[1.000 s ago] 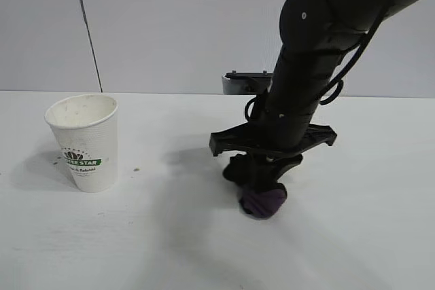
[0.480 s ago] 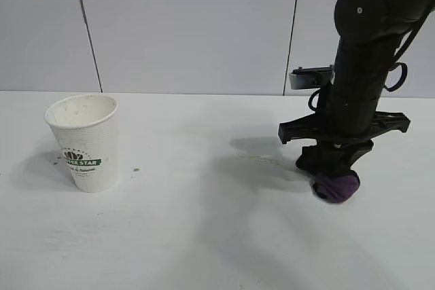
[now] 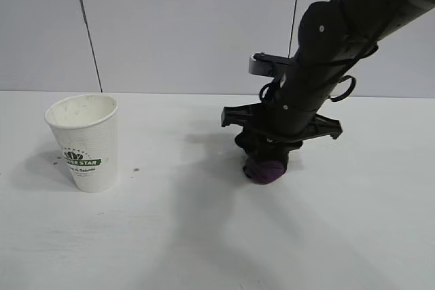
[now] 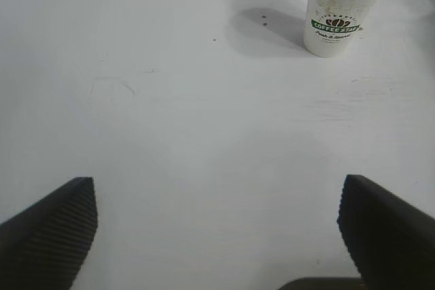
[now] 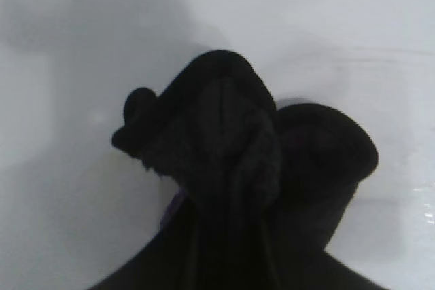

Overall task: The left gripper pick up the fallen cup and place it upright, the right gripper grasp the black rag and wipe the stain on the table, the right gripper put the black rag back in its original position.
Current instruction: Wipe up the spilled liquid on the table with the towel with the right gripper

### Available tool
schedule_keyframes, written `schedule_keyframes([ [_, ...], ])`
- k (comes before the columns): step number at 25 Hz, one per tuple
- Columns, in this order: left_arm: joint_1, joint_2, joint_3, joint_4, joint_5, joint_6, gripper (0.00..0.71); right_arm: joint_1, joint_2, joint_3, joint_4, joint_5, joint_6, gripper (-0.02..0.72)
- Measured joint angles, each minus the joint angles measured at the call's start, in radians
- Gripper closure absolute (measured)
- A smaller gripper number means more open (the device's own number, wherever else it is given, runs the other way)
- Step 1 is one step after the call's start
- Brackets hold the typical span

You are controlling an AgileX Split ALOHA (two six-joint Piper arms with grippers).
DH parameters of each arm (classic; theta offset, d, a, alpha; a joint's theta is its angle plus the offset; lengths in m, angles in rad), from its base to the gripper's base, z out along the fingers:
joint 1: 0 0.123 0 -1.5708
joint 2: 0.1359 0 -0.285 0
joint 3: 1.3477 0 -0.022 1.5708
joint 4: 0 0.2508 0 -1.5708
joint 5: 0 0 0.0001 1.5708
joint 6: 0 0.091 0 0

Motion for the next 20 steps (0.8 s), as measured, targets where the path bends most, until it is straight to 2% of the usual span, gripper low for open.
schedule_keyframes([
  [7,0.0,0.0,0.0,0.0,0.0,0.0,0.016,0.067,0.015,-0.016,0.055,-0.044,0.0,0.606],
  [13,0.0,0.0,0.0,0.0,0.0,0.0,0.016,0.113,0.023,-0.05,0.098,-0.029,0.0,0.606],
  [16,0.0,0.0,0.0,0.0,0.0,0.0,0.016,0.118,0.023,-0.081,0.107,0.061,-0.016,0.606],
  [20,0.0,0.0,0.0,0.0,0.0,0.0,0.016,0.118,0.023,-0.117,0.089,0.248,-0.105,0.606],
])
